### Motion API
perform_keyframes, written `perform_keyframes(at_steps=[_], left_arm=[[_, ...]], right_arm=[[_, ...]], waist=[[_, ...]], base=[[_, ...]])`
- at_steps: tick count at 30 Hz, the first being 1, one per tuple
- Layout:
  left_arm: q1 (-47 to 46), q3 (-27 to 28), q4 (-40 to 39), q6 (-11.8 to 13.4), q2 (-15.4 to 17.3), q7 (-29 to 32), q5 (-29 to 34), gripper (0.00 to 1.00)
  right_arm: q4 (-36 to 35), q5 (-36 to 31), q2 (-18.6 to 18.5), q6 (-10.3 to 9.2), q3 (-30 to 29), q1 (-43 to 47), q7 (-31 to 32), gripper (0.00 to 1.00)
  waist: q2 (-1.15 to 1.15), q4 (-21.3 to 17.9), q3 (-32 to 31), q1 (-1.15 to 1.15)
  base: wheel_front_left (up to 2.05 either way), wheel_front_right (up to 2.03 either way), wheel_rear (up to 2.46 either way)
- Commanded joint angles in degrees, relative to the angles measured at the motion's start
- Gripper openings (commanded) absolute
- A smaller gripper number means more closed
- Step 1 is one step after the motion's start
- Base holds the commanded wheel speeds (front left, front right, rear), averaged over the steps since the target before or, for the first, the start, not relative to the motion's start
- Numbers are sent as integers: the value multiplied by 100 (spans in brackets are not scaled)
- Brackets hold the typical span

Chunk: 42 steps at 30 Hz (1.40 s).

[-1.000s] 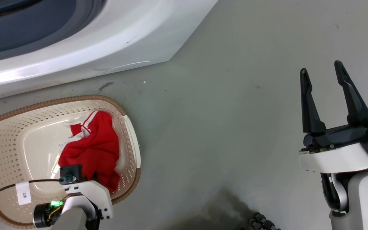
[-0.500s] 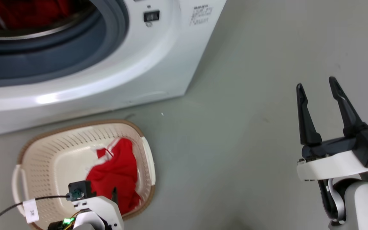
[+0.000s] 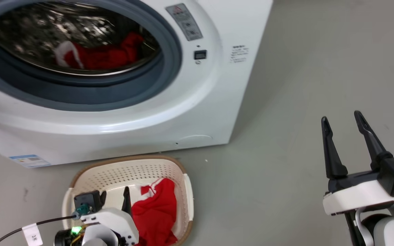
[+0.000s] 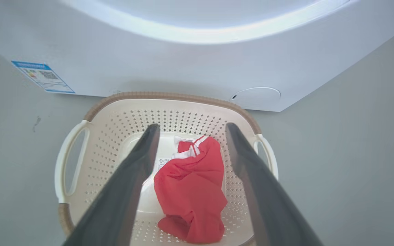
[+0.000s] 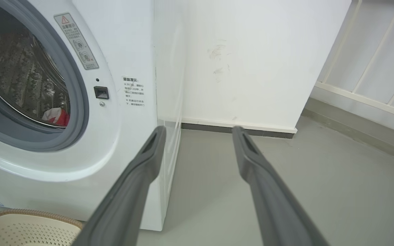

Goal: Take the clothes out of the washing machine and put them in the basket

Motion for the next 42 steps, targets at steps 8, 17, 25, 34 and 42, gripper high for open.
perform_keyframes(at_steps=[8,17,25,34,42], left_arm=[[358,163,-1640,125,9,-14,557,100],[104,329,-2684,83,309,-11,841,100],[-894,249,-2529,32,830,519,1060,100],[-2240,192,-1954,-47,1502,1180,1295,100],[-3306,138,-1396,-145,2088,1681,1484,100]], right_arm=[[-111,-35,1,-4,18,251,111,100],[-156,47,1,-4,99,241,110,100],[-94,137,2,-4,180,43,4,100],[124,369,3,-4,297,-305,-285,100],[428,546,4,-4,501,-617,-589,100]], waist=[[0,429,-372,1],[0,405,-327,1],[0,-1,163,1],[0,-613,1018,1],[0,-1044,1646,1]], base=[[0,0,0],[0,0,0],[0,0,0],[0,0,0],[0,0,0]])
